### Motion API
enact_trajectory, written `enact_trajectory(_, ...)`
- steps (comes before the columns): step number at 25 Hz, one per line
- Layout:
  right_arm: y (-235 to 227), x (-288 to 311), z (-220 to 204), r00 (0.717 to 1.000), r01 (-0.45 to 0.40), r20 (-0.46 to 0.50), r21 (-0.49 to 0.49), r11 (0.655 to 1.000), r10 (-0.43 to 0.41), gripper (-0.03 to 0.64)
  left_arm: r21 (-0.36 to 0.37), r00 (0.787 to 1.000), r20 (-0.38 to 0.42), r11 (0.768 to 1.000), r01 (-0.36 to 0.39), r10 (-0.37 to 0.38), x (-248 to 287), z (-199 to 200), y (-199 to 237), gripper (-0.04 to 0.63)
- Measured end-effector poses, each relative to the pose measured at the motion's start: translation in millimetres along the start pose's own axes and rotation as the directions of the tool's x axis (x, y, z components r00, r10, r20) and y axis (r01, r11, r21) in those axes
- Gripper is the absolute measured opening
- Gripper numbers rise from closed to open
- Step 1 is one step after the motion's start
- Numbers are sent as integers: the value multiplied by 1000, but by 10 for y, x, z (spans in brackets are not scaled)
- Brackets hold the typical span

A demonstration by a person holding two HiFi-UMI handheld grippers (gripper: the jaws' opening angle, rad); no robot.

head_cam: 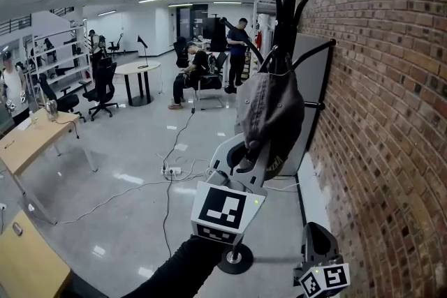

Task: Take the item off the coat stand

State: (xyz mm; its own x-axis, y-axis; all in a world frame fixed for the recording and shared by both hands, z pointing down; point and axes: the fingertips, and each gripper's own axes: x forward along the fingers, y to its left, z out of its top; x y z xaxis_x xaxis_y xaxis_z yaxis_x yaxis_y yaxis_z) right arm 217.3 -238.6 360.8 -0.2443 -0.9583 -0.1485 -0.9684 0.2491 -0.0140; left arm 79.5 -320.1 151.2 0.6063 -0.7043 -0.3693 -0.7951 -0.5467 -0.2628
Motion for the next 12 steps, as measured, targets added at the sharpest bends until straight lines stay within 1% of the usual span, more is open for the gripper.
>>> enact_trajectory(3, -13, -16, 28, 1000, -3, 22, -5, 1000, 3, 11, 1, 1000, 9, 1000, -6, 6, -91, 108, 13, 23)
enact_trajectory(5, -3, -19, -8, 1000, -14, 19, 2, 1000, 14, 11, -5, 1000, 18, 1000, -11, 11, -149, 174, 9, 23)
enact_trajectory(8, 96, -34, -58, 999, -40, 5, 10, 999, 40, 10, -16, 998, 55, 1000, -27, 28, -268, 321, 6, 23)
enact_trajectory(12, 226, -53, -28, 997, -76, 6, 7, 997, 76, 11, -1, 996, 83, 1000, -32, 31, -424, 509, -19, 23)
